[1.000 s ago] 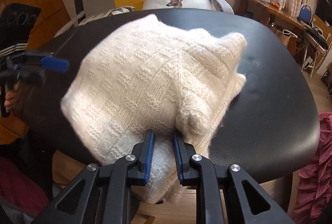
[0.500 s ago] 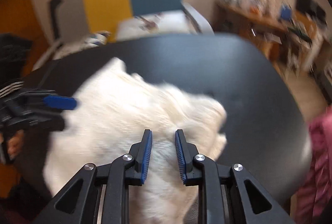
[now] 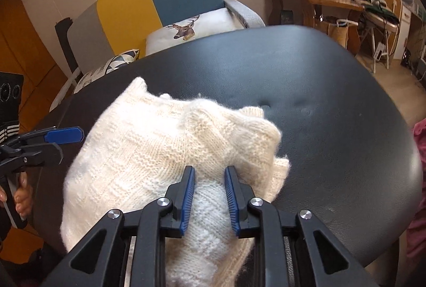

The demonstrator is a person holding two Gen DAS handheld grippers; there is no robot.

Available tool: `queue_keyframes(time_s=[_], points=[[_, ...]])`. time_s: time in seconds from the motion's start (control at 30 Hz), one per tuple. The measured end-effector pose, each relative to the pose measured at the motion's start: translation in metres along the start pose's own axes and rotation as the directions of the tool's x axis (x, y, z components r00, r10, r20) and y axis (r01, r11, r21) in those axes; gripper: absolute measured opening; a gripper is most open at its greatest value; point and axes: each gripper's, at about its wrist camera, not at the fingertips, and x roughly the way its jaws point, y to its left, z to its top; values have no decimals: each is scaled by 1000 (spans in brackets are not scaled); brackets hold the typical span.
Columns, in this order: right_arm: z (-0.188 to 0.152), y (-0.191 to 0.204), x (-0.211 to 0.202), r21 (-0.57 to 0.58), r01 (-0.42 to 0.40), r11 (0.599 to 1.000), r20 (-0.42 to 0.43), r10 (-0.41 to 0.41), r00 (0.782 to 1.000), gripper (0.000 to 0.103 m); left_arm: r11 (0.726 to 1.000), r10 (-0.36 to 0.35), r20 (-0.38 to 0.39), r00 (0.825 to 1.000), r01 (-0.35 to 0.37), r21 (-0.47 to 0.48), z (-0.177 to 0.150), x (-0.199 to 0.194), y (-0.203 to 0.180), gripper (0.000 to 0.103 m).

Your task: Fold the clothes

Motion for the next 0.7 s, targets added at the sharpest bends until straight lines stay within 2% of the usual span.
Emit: queue_keyframes(time_s=[0.2,0.27,0.37,0.4,0.43,0.5,0.6,0.7], points=[[-14,26,-29,-44,-17,999,41,19,999,23,998,58,35,998,-58,3,-8,-14,-1,62],[-24,36,-31,-73,-3,997,26,5,1000,23,997,74,45,996,-74,2,-11,-16,-3,62],[-41,39,-12,-88,40,995,-42,-44,998,23,995,97,60,993,-97,0,-15,-19,-5,62],[-44,37,-11,-80,34,996,-25,-36,999,23,994,105,65,992,-105,-1,-17,-20,-6,62],[-46,34,-11,-65,21,998,-10,-21,1000,23,994,112,70,991,-113,-2,-18,-21,-6,63],[-44,19,-23,24,-61,998,12,60,998,24,992,128,80,989,-128,-4,-21,-23,-8,65],[-44,-16,-50,189,-227,955,123,207,971,41,988,151,95,984,-151,-7,-26,-26,-10,64],[-49,-45,-58,254,-258,932,139,229,963,46,990,138,71,988,-135,-48,-28,-28,5,72]])
